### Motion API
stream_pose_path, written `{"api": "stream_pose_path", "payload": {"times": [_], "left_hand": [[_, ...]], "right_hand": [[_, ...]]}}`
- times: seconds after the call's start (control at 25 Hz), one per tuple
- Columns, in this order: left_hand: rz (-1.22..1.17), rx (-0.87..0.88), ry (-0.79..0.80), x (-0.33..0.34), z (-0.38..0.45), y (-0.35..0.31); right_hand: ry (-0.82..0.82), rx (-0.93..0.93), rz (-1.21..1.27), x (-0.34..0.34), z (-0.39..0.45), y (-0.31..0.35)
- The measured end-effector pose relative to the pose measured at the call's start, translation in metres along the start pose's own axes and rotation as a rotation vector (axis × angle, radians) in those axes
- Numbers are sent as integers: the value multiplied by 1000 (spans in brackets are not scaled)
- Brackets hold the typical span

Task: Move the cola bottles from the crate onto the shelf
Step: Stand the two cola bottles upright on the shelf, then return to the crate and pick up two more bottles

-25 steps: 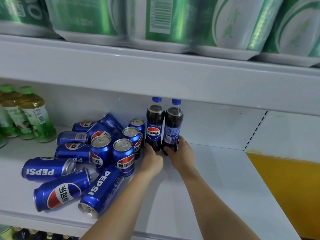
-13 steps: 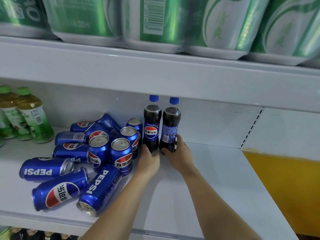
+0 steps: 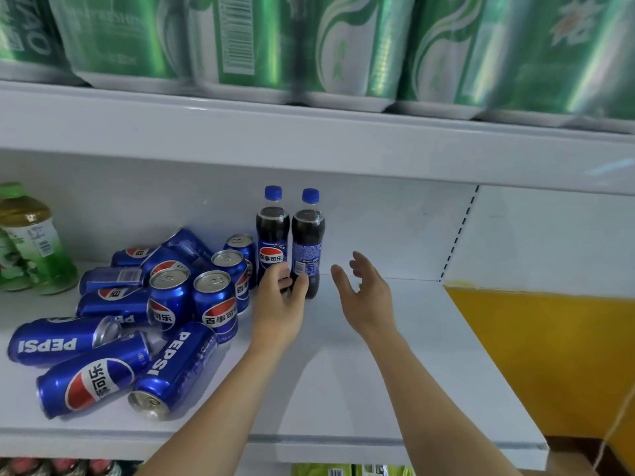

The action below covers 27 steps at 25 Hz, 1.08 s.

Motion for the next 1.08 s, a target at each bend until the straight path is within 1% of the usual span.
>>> {"api": "stream_pose_path", "payload": {"times": [0.28,0.56,0.88,1.08], "left_hand": [[-165,105,109,14,-26,-41],[-309,227,323,43,-74,-84],[-460,295,640,112,-176,-148],[-557,356,815,155,-267,-200]], "right_hand": [[-213,36,147,-51,-52,9],[-455,74,58,-115,-128,9],[-775,200,-32,-229,-245,-23],[-985,286,-74,-304,-339,-45]]}}
Point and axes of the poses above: each hand's wrist, its own z-axis towards the middle knuckle, its own x-axis out of the palm, y = z × x, the point moved 4 cm from there along z, towards the middle knuckle, and after that the axes turned 9 degrees about x, right-handed, at the moved point
